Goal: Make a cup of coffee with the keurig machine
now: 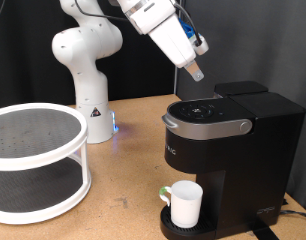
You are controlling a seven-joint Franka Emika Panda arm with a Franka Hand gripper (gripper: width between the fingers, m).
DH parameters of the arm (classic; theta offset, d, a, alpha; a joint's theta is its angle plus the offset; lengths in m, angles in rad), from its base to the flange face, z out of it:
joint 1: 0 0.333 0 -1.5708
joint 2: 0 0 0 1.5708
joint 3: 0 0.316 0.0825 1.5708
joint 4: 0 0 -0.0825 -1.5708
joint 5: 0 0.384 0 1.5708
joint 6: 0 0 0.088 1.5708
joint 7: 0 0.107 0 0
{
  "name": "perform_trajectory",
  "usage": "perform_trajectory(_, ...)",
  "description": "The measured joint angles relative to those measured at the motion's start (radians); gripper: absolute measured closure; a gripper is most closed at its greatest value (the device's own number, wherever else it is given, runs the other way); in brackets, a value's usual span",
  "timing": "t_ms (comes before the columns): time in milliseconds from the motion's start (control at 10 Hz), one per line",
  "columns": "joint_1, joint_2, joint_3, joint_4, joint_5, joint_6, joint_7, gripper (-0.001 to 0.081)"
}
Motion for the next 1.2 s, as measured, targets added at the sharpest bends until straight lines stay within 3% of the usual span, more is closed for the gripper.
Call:
perform_trajectory(100,0.0,0.0,0.0,-0.002,0.0,0.004,0.0,0.0006)
perform_trajectory(300,-0.023,0.0,0.032,0.006,-0.146,0.01,0.066,0.0006)
perform_trajectory(500,-0.027,0.005,0.053,0.047,-0.253,-0.016,0.097,0.0006)
perform_trajectory(600,-0.025,0.01,0.056,0.072,-0.277,-0.048,0.096,0.0006)
perform_trajectory(900,-0.024,0.079,0.056,0.211,-0.383,-0.299,0.061,0.0006)
perform_trajectory(1200,-0.024,0.162,0.056,0.297,-0.39,-0.337,0.062,0.0006)
